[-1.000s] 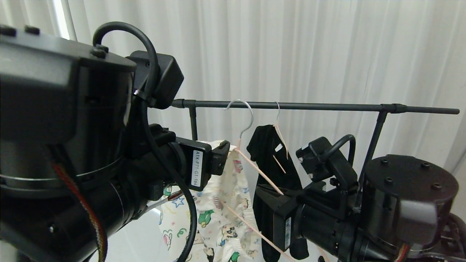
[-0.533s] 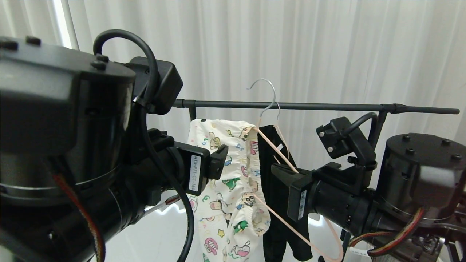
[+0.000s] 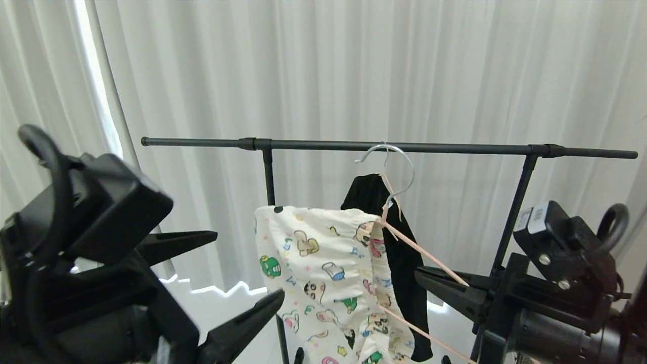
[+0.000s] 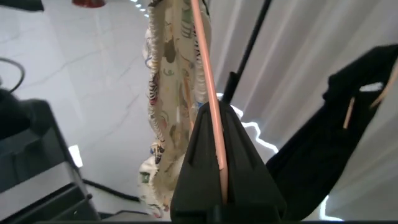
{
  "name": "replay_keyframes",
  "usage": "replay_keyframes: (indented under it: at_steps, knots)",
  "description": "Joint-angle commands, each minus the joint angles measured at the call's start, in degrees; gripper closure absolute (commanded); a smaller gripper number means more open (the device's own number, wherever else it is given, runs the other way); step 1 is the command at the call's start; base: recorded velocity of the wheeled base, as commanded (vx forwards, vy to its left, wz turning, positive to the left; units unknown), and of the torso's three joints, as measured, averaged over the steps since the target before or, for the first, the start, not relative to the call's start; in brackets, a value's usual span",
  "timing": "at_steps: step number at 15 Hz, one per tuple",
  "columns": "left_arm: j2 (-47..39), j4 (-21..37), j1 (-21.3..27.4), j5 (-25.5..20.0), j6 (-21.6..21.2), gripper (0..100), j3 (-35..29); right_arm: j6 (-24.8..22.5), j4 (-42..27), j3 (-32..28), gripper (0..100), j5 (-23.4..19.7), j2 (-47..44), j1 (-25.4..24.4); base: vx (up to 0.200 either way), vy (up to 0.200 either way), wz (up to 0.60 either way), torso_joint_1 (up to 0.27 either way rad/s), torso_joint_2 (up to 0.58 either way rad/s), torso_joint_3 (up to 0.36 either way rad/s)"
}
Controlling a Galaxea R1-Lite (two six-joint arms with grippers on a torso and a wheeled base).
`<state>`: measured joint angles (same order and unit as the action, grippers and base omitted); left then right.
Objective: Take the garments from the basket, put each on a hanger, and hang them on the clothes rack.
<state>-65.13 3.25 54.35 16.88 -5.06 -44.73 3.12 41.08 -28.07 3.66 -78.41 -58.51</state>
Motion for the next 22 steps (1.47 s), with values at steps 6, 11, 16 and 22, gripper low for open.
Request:
replay_keyframes:
  at_steps: [6, 11, 16, 22]
  knots:
    - [7.57, -0.79, -6.27, -19.34, -9.27, 0, 5.35, -5.05, 0.05, 4.61, 100, -4.98, 3.09, -7.93, 0.000, 0.000, 0.00, 0.000, 0.00, 0.000]
    - [6.51, -0.79, -6.27, -31.56, -19.81, 0, 9.66, -6.28, 0.05, 6.98, 100, -5.77, 3.26, -13.20, 0.000, 0.000, 0.00, 0.000, 0.00, 0.000]
    - [3.35, -0.79, -6.09, -35.43, -22.10, 0, 10.98, -6.55, 0.14, 7.86, 100, -5.50, 3.00, -16.98, 0.000, 0.000, 0.00, 0.000, 0.00, 0.000]
    - [0.01, -0.79, -5.39, -35.52, -22.80, 0, 11.68, -7.08, 0.31, 7.51, 100, -5.41, 3.18, -17.16, 0.000, 0.000, 0.00, 0.000, 0.00, 0.000]
